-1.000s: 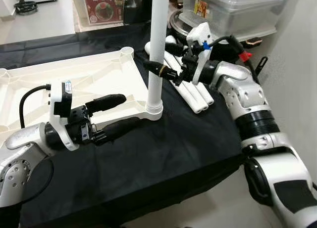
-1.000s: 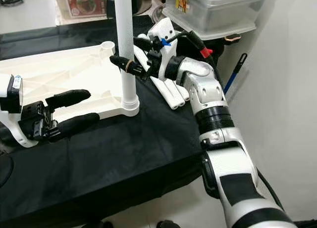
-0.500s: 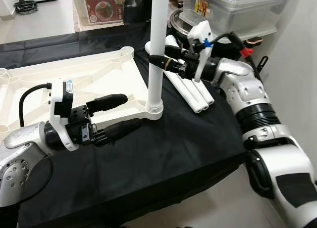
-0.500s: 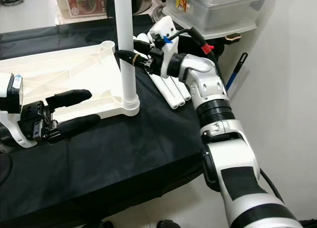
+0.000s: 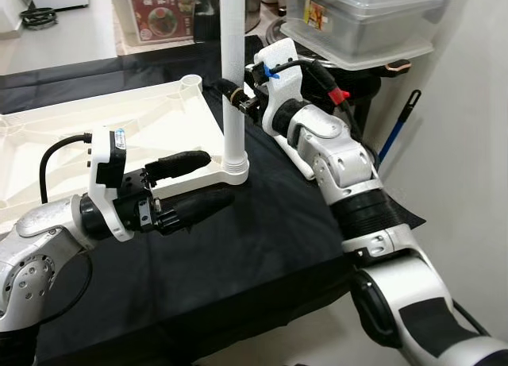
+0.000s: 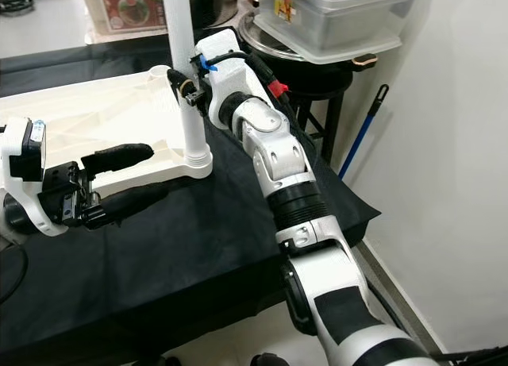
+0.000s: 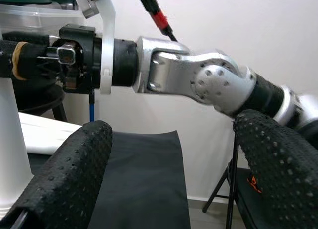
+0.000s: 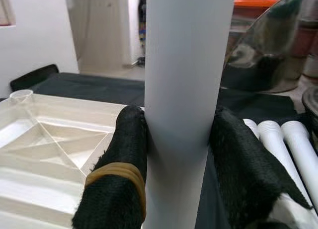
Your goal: Building children table
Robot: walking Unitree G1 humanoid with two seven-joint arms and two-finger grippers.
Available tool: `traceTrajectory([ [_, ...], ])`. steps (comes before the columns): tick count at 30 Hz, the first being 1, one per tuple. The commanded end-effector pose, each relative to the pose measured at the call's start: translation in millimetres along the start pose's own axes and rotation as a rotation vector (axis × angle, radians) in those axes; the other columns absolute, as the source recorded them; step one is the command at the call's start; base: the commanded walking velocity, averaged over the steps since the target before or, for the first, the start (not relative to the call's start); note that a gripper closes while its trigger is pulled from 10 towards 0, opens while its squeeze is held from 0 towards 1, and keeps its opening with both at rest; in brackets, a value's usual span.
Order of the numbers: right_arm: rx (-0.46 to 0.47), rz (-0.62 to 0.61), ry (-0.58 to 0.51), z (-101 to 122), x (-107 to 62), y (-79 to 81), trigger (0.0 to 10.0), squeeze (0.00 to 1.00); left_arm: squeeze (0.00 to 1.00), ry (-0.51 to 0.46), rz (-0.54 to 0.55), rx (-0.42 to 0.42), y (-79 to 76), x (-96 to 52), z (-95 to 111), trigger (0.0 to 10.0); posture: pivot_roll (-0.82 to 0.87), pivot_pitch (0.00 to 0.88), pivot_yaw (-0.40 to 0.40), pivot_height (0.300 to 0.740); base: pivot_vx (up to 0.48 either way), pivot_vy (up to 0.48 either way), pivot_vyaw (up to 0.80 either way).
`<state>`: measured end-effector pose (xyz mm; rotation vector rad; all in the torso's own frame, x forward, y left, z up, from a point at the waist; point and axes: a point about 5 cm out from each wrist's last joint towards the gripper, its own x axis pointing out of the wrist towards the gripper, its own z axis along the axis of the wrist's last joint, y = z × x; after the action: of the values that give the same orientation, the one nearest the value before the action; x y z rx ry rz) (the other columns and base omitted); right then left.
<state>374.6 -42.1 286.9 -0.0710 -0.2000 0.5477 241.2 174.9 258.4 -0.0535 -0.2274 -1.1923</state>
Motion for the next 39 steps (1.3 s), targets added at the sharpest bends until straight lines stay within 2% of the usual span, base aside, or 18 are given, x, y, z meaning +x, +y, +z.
traceTrajectory([
  [1, 0.036, -0.060, 0.071, -18, -4.9, 12.0, 0.0, 0.00, 0.00, -0.001, -0.005, 0.018, -1.4, 2.8, 1, 10.0, -0.01, 0.148, -0.050, 0.740, 0.000, 0.000, 0.00],
  [5, 0.040, -0.057, 0.070, -19, -6.7, 18.1, 0.0, 0.00, 0.00, -0.003, -0.003, 0.019, -1.2, 3.5, 1, 10.0, -0.01, 0.146, -0.051, 0.740, 0.000, 0.000, 0.00],
  [6, 0.035, -0.049, 0.073, -18, -8.1, 18.5, 10.0, 0.00, 0.00, -0.002, -0.001, 0.021, -0.8, 4.3, 0, 10.0, -0.01, 0.146, -0.051, 0.740, 0.000, 0.000, 0.00],
  [8, 0.032, -0.044, 0.075, -17, -9.1, 18.6, 10.0, 0.00, 0.00, -0.001, 0.001, 0.023, -0.5, 4.8, 0, 10.0, -0.01, 0.145, -0.052, 0.740, 0.000, 0.000, 0.00],
  [9, 0.045, -0.018, 0.061, -14, -11.0, 16.5, 10.0, 1.00, 0.00, 0.001, 0.006, 0.026, 0.3, 5.5, 0, 10.0, -0.02, 0.143, -0.052, 0.740, 0.000, 0.000, 0.00],
  [15, 0.065, 0.041, 0.019, -3, -17.2, 0.1, 10.0, 1.00, 0.00, 0.005, 0.049, 0.047, 5.7, 5.9, 0, 10.0, -0.02, 0.146, -0.047, 0.740, 0.000, 0.000, 0.00],
  [18, 0.059, 0.113, -0.008, 10, -25.9, -18.0, 10.0, 1.00, 0.00, 0.016, 0.116, 0.081, 15.0, -1.0, 3, 10.0, -0.01, 0.151, -0.048, 0.740, 0.000, 0.000, 0.00],
  [20, 0.051, 0.132, -0.017, 13, -28.6, -23.0, 10.0, 1.00, 0.00, 0.019, 0.133, 0.090, 17.1, -3.2, 5, 10.0, -0.01, 0.152, -0.047, 0.740, 0.000, 0.000, 0.00],
  [21, 0.043, 0.184, -0.035, 21, -34.7, -34.0, 10.0, 1.00, 0.00, 0.021, 0.167, 0.103, 21.1, -8.1, 8, 10.0, -0.01, 0.155, -0.046, 0.740, 0.000, 0.000, 0.00],
  [24, 0.043, 0.184, -0.035, 21, -34.7, -34.0, 10.0, 1.00, 0.00, 0.021, 0.167, 0.103, 21.1, -8.1, 8, 10.0, -0.01, 0.155, -0.046, 0.740, 0.000, 0.000, 0.00],
  [25, 0.035, 0.235, -0.040, 24, -38.2, -37.0, 10.0, 1.00, 0.00, 0.023, 0.182, 0.110, 22.6, -10.2, 9, 10.0, -0.01, 0.157, -0.046, 0.740, 0.000, 0.000, 0.00],
  [27, 0.035, 0.235, -0.040, 24, -38.2, -37.0, 10.0, 1.00, 0.00, 0.023, 0.182, 0.110, 22.6, -10.2, 9, 10.0, -0.01, 0.157, -0.046, 0.740, 0.000, 0.000, 0.00],
  [28, 0.013, 0.303, -0.049, 26, -42.1, -41.0, 10.0, 1.00, 0.00, 0.028, 0.209, 0.123, 25.4, -13.4, 10, 10.0, -0.01, 0.160, -0.042, 0.740, 0.000, 0.000, 0.00],
  [29, -0.009, 0.372, -0.043, 25, -44.0, -44.4, 10.0, 0.00, 0.00, 0.030, 0.244, 0.134, 29.4, -17.7, 11, 10.0, -0.01, 0.161, -0.042, 0.740, 0.000, 0.000, 0.00],
  [30, -0.037, 0.436, -0.027, 22, -44.4, -49.2, 10.0, 0.00, 0.00, 0.034, 0.279, 0.147, 33.3, -23.3, 14, 10.0, 0.00, 0.162, -0.043, 0.740, 0.000, 0.000, 0.00],
  [33, -0.044, 0.444, -0.021, 20, -43.6, -50.3, 10.0, 0.00, 0.00, 0.035, 0.282, 0.149, 33.6, -24.6, 14, 10.0, 0.00, 0.162, -0.043, 0.740, 0.000, 0.000, 0.00],
  [35, -0.037, 0.456, -0.014, 19, -37.0, -50.0, 10.0, 0.00, 0.00, 0.037, 0.283, 0.154, 32.7, -26.7, 15, 10.0, 0.00, 0.160, -0.044, 0.740, 0.000, 0.000, 0.00],
  [39, -0.003, 0.410, -0.022, 16, -24.0, -54.0, 10.0, 0.00, 0.00, 0.047, 0.275, 0.157, 29.7, -32.2, 16, 10.0, 0.01, 0.166, -0.049, 0.740, 0.000, 0.000, 0.00],
])
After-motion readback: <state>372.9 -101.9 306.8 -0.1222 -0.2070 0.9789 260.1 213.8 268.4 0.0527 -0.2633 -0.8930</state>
